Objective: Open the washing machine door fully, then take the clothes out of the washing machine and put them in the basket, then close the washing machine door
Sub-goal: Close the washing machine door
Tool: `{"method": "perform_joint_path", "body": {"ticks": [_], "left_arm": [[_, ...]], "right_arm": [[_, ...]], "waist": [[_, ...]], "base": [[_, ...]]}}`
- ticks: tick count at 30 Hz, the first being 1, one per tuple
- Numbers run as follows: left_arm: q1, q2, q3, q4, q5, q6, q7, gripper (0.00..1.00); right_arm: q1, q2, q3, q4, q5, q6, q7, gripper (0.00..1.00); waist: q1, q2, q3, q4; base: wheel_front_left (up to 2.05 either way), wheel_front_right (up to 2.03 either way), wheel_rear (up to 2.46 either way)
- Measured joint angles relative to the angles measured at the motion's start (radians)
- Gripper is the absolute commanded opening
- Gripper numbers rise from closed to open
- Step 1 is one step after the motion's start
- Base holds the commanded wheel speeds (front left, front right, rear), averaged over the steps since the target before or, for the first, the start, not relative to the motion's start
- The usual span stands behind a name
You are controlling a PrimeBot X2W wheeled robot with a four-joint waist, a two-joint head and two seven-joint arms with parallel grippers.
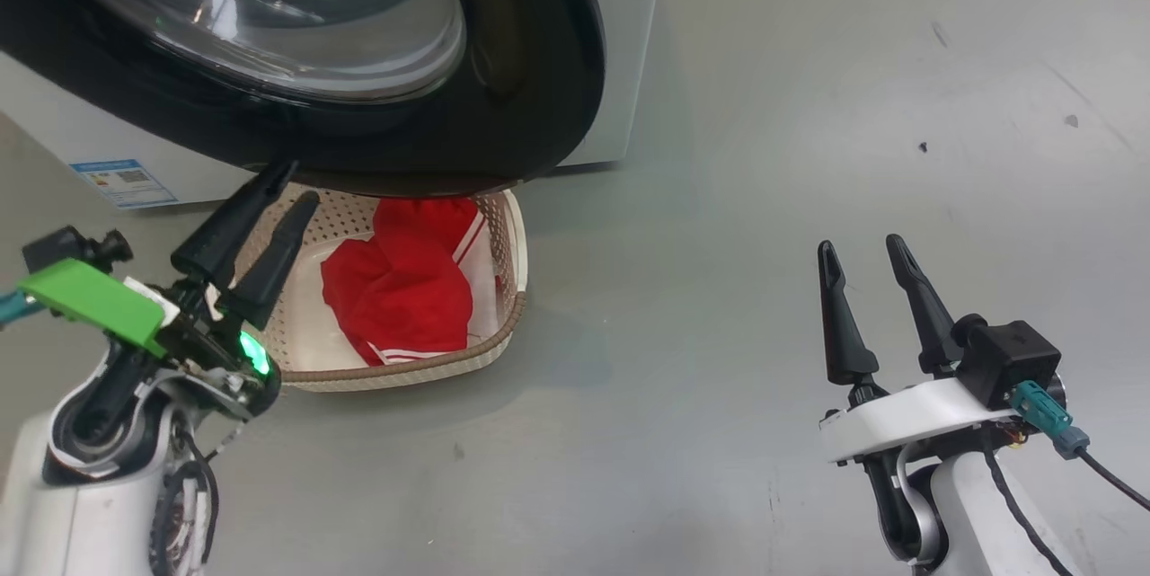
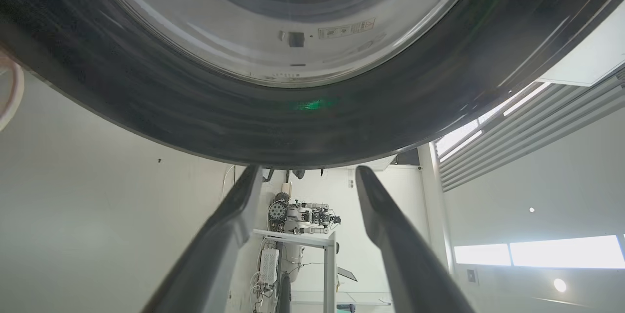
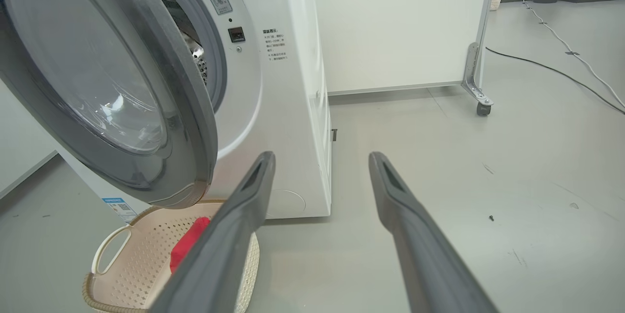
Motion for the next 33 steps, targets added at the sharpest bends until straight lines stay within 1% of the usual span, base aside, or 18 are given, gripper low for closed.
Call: {"method": "perform_joint_path", "body": {"ticks": [10,13,15,19,21,24,26,28,31,33], "left_arm": [[0.196,-0.059,0.01,-0.069,0.034,-0.004,-0.075,1.0],[0.251,-0.075,0.023,-0.113,0.035,-0.004,-0.104,1.0],[0.277,-0.079,0.026,-0.141,0.042,-0.004,-0.12,1.0],[0.333,-0.08,0.035,-0.178,0.091,-0.004,-0.161,1.0],[0.361,-0.081,0.048,-0.199,0.108,-0.004,-0.195,1.0],[0.385,-0.08,0.063,-0.23,0.211,-0.004,-0.267,1.0],[0.395,-0.077,0.054,-0.248,0.317,-0.004,-0.307,1.0],[0.402,-0.076,0.049,-0.273,0.389,-0.004,-0.353,1.0],[0.403,-0.059,0.026,-0.325,0.517,-0.004,-0.416,1.0],[0.403,-0.032,0.012,-0.357,0.616,-0.004,-0.459,1.0]], "right_arm": [[0.041,-0.006,-0.007,0.021,-0.016,0.001,0.0,1.0],[0.052,-0.007,-0.01,0.022,-0.02,0.001,0.0,1.0],[0.056,-0.009,-0.012,0.022,-0.027,0.003,0.0,1.0],[0.073,-0.01,-0.017,0.028,-0.027,0.004,0.0,1.0],[0.079,-0.01,-0.017,0.03,-0.033,0.005,0.0,1.0],[0.088,-0.013,-0.015,0.033,-0.045,0.009,0.0,1.0],[0.091,-0.016,-0.015,0.034,-0.048,0.009,0.0,1.0],[0.093,-0.015,-0.013,0.036,-0.05,0.009,0.0,1.0],[0.104,-0.014,-0.012,0.039,-0.052,0.012,0.0,1.0],[0.111,-0.014,-0.008,0.044,-0.053,0.017,0.0,1.0]], "waist": [[0.0,0.0,-0.057,0.086],[0.0,0.0,-0.072,0.109],[0.0,0.0,-0.081,0.122],[0.0,0.0,-0.099,0.146],[0.0,0.0,-0.111,0.155],[0.0,0.0,-0.129,0.167],[0.0,0.0,-0.141,0.174],[0.0,0.0,-0.152,0.181],[0.0,0.0,-0.169,0.189],[0.0,0.0,-0.18,0.193]], "base": [[0.0,0.0,0.0],[0.0,0.0,0.0],[0.0,0.0,0.0],[0.0,0.0,0.0],[0.0,0.0,0.0],[0.0,0.0,0.0],[0.0,0.0,0.0],[0.0,0.0,0.0],[0.0,0.0,0.0],[0.0,0.0,0.0]]}}
